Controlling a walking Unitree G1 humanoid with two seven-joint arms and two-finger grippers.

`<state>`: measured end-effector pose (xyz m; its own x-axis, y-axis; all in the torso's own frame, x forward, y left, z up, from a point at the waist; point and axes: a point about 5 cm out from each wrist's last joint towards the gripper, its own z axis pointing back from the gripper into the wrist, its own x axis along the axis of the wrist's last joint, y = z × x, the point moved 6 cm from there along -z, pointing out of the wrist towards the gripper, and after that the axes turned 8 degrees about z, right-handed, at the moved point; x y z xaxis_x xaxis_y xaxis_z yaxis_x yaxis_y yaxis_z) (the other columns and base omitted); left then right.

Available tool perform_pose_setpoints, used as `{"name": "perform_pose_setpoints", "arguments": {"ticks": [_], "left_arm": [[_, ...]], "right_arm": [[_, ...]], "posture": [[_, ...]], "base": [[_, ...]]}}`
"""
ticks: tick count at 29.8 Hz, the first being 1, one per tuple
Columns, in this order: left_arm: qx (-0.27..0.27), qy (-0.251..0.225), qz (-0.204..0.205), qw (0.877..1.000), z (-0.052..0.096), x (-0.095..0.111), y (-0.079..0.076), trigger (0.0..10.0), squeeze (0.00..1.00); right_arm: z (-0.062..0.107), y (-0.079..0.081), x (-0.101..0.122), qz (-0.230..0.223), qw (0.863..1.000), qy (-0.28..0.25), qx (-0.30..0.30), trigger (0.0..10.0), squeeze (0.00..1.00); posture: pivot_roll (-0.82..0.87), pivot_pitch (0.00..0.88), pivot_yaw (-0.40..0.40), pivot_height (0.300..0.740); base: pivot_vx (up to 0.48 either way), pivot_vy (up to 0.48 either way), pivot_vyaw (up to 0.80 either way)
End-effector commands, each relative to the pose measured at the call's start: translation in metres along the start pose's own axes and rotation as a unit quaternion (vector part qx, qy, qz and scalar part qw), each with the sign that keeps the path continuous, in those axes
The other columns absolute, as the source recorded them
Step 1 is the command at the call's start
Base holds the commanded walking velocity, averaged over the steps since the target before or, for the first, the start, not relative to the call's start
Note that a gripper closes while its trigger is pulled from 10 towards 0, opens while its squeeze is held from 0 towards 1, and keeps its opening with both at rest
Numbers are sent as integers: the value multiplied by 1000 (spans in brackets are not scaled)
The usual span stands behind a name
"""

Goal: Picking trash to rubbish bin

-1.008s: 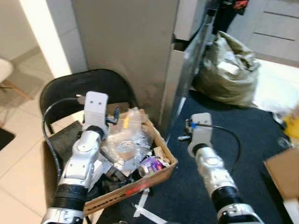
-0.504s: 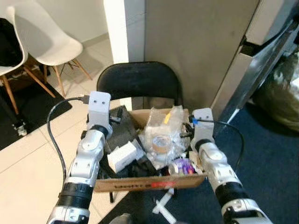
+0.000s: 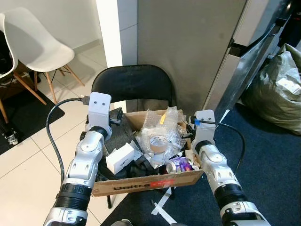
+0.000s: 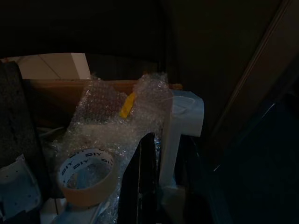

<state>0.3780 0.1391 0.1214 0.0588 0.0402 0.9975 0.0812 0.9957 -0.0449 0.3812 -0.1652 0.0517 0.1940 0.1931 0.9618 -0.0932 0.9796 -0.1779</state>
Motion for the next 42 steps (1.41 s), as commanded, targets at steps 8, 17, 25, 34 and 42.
{"name": "perform_pose_setpoints", "arguments": {"ticks": [8,17,25,34,42], "left_arm": [[1,13,5,1000,1,-7,-2,10000,0],[-99,100,-29,990,8,-45,-28,10000,0],[-246,225,-109,937,40,-93,-52,10000,0],[-272,241,-118,924,49,-98,-54,10000,0],[-260,235,-122,929,47,-94,-51,10000,0]], "right_arm": [[-1,6,-2,-19,1000,2,16,10000,0],[-1,41,-2,39,992,7,122,10000,0],[2,89,-13,94,963,42,250,10000,0],[-2,115,-3,101,954,33,279,10000,0],[-20,94,41,-69,979,-34,187,10000,620]], "posture": [[-44,0,-26,740],[-59,5,-34,740],[-57,31,-66,740],[-46,36,-83,740],[-38,31,-87,740]], "base": [[0,0,-153],[0,0,0],[0,0,0],[0,0,0],[0,0,0]]}}
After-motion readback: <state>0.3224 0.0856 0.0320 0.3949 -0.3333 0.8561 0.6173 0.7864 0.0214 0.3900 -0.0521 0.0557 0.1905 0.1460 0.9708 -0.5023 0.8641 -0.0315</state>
